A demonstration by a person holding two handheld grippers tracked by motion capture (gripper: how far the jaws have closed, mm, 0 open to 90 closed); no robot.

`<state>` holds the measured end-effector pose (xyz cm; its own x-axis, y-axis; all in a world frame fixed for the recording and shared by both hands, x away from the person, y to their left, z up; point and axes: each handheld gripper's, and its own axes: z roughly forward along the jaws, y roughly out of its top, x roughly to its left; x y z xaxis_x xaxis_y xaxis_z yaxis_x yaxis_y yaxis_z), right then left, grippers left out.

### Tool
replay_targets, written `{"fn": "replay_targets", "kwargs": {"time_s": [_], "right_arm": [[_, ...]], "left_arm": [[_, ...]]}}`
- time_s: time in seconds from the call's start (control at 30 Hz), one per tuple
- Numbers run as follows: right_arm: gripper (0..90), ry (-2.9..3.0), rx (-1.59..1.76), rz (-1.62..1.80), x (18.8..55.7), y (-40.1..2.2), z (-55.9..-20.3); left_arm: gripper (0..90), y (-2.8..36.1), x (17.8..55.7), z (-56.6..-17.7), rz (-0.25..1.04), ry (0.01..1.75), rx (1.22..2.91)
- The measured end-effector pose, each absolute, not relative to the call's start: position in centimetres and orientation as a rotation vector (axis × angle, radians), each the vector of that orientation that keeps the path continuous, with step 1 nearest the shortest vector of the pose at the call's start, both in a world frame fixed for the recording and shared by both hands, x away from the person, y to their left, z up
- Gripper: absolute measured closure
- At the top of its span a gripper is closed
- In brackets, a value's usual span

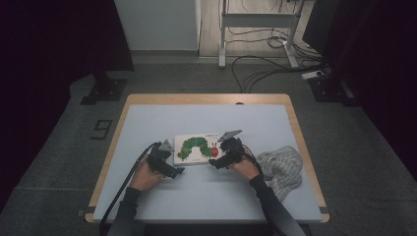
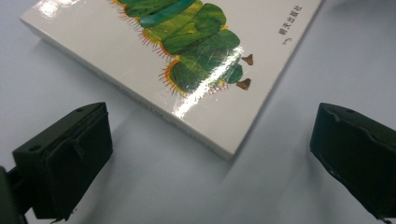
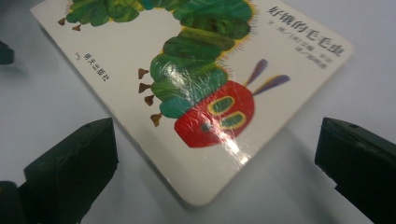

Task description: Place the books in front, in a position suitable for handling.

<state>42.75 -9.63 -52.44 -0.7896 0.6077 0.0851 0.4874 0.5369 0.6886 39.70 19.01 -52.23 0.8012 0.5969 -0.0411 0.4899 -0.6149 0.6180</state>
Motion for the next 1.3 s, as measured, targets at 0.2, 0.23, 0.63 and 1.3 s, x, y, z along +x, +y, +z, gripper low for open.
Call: {"fn": "replay_targets", "kwargs": {"time_s": [0.2, 0.23, 0.63, 1.3], "right_arm": [[0.8, 2.623, 0.879, 1.053, 42.5, -8.8, -52.8], [0.7, 2.627, 0.87, 1.047, 42.5, -8.8, -52.8], [1.5, 2.632, 0.856, 1.077, 41.0, -9.4, -52.8], [0.0, 2.663, 0.812, 0.994, 35.7, -9.9, -52.6]], "left_arm": [[0.0, 18.2, 39.4, -52.3, 0.238, 0.771, 2.367], [0.0, 18.2, 39.4, -52.3, 0.238, 0.77, 2.37], [0.0, 17.9, 37.4, -52.3, 0.214, 0.78, 2.36], [0.0, 17.8, 32.1, -51.7, 0.157, 0.685, 2.386]]}}
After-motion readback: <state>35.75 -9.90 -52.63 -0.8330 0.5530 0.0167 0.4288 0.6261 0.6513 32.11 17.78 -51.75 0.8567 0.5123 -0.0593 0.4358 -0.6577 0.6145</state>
